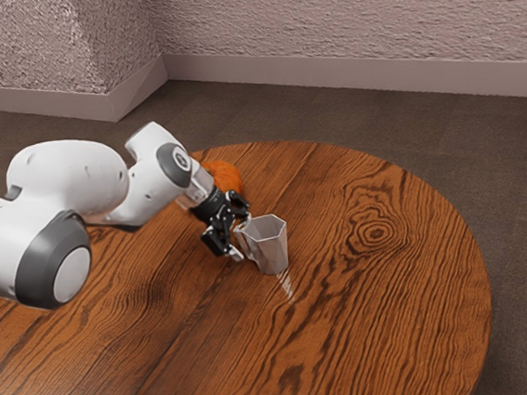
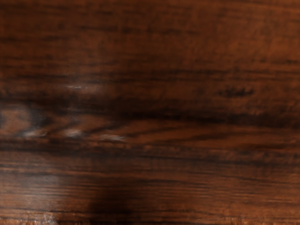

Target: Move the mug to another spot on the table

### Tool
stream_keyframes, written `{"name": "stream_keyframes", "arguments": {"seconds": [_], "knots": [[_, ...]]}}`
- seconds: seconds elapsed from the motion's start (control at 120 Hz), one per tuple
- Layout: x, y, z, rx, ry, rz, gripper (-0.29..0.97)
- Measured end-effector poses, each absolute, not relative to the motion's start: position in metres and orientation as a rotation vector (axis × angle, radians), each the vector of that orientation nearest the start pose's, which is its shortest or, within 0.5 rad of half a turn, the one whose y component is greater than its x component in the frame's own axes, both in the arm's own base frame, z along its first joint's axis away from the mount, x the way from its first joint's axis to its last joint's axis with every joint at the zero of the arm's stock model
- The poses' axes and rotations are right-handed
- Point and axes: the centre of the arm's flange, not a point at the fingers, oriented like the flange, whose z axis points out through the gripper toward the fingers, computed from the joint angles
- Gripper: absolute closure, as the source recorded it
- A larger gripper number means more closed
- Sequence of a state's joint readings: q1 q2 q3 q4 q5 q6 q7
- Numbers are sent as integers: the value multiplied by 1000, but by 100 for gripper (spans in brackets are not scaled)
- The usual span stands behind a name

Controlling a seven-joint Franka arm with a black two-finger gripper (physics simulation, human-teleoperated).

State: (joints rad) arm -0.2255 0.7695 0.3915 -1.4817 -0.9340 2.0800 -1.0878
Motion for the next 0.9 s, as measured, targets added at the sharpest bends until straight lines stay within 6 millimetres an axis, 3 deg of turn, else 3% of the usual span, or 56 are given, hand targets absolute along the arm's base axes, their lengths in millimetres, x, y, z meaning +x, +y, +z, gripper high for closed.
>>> {"name": "stream_keyframes", "arguments": {"seconds": [0.217, 0.525, 0.9], "knots": [[710, 28, 253, 1792, 1988, -409, 3], [705, 28, 256, 1802, 1981, -414, 27], [700, 25, 260, 1813, 1967, -423, 47]]}}
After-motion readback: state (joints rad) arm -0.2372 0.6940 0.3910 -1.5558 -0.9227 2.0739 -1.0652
